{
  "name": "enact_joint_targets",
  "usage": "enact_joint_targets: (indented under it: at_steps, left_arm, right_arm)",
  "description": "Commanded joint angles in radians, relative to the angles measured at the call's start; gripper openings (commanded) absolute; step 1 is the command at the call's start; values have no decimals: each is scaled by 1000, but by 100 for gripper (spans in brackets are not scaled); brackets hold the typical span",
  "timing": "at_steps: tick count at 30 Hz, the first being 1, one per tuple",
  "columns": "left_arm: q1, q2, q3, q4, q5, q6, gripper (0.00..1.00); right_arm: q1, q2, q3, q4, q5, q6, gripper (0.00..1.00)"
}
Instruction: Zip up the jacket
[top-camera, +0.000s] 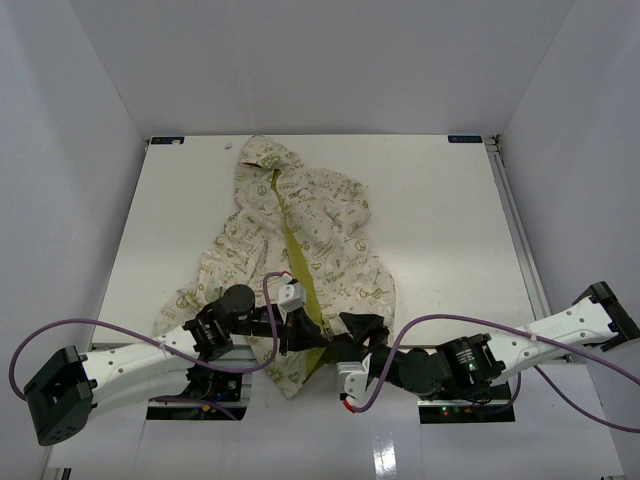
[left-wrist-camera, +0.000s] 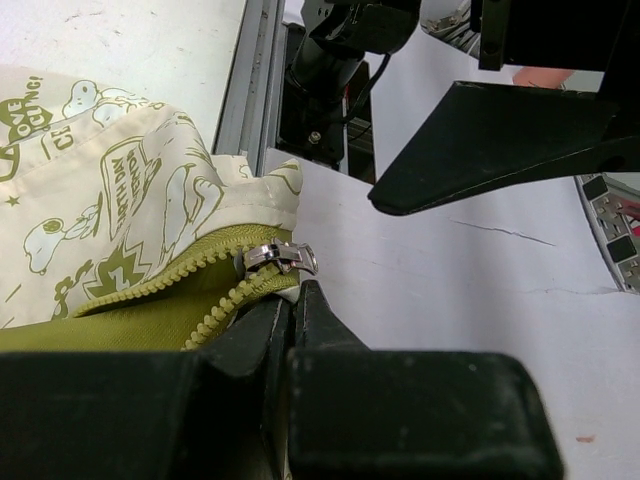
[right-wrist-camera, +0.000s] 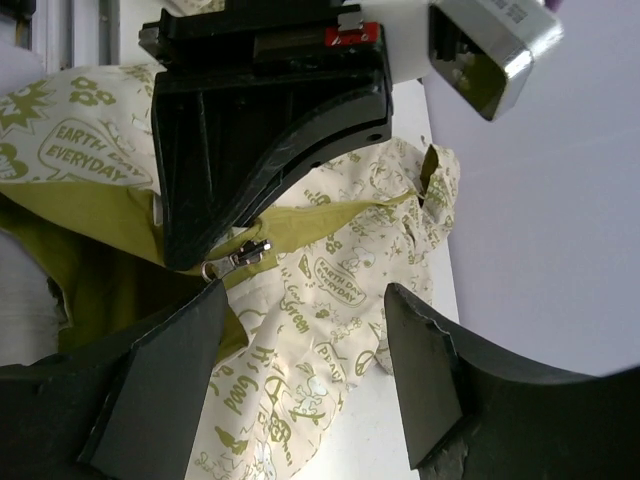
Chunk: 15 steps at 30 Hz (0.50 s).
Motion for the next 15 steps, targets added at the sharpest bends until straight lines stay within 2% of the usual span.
enact_joint_targets:
  at_steps: [1, 11, 15]
  left_arm:
    - [3, -24, 0, 39, 27, -9, 0]
    - [3, -25, 3, 39, 28, -9, 0]
    - [3, -32, 0, 42, 27, -12, 0]
  right_arm:
    - [18, 21, -54, 115, 41, -34, 72]
    - [20, 49, -119, 234, 43, -73, 69]
    - [20, 75, -150, 331, 54, -123, 68]
